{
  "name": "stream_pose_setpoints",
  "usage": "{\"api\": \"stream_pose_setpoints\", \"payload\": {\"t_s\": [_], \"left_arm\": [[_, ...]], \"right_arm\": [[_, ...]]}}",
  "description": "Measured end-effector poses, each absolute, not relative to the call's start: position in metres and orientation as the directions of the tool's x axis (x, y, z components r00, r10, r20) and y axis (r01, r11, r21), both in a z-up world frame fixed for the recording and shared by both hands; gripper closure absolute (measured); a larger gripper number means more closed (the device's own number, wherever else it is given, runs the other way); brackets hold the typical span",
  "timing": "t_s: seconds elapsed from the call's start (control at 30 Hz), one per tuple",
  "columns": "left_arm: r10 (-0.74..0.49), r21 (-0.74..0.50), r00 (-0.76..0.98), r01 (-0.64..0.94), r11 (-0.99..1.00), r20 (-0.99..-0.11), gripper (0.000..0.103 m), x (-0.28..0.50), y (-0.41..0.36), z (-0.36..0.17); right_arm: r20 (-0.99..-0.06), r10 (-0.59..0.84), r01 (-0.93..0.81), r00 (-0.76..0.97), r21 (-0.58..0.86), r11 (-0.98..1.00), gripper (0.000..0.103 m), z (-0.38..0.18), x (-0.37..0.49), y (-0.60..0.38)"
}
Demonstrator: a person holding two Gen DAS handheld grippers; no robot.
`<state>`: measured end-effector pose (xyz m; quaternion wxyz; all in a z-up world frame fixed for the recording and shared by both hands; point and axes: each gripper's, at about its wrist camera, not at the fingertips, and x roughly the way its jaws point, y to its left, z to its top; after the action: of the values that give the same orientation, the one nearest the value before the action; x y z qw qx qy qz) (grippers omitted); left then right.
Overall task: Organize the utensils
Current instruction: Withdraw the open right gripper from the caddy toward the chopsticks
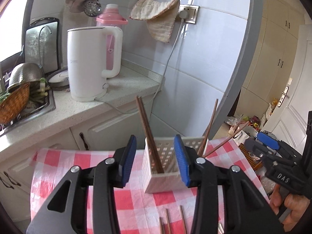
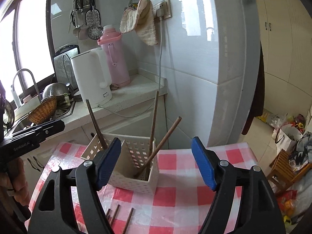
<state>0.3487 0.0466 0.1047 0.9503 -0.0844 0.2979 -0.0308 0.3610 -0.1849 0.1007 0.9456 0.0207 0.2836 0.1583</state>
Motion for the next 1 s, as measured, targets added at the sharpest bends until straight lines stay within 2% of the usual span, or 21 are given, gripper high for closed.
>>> {"api": "stream_pose_setpoints", "payload": {"t_s": [0.23,0.47,0.6,0.83,1.0], "left_arm": [[-0.102,-0.219,0.804,-0.036,0.975,-0.585,0.059,0.274,0.06,0.054],[-0.081,-0.23,0.766,-0.089,0.969,-0.638,0.059,0.218,0.061,-0.002],[-0.107,-0.201,0.74,-0.039,0.979,-0.664,0.059,0.207,0.043,-0.022],[-0.152,-0.174,0.665,0.033,0.984,-0.731,0.082,0.223,0.018,-0.055],[-0.159,-0.159,0.615,0.054,0.986,-0.772,0.083,0.231,0.006,-0.076]], "right_arm": [[-0.555,0.31,-0.249,0.772,0.185,0.951,0.023,0.054,0.297,-0.217],[-0.642,0.305,-0.265,0.704,0.161,0.951,0.021,-0.002,0.247,-0.213],[-0.691,0.314,-0.3,0.651,0.145,0.943,0.021,-0.029,0.231,-0.196],[-0.727,0.327,-0.349,0.604,0.128,0.928,0.021,-0.051,0.225,-0.158],[-0.762,0.293,-0.337,0.577,0.105,0.936,0.022,-0.068,0.236,-0.145]]}}
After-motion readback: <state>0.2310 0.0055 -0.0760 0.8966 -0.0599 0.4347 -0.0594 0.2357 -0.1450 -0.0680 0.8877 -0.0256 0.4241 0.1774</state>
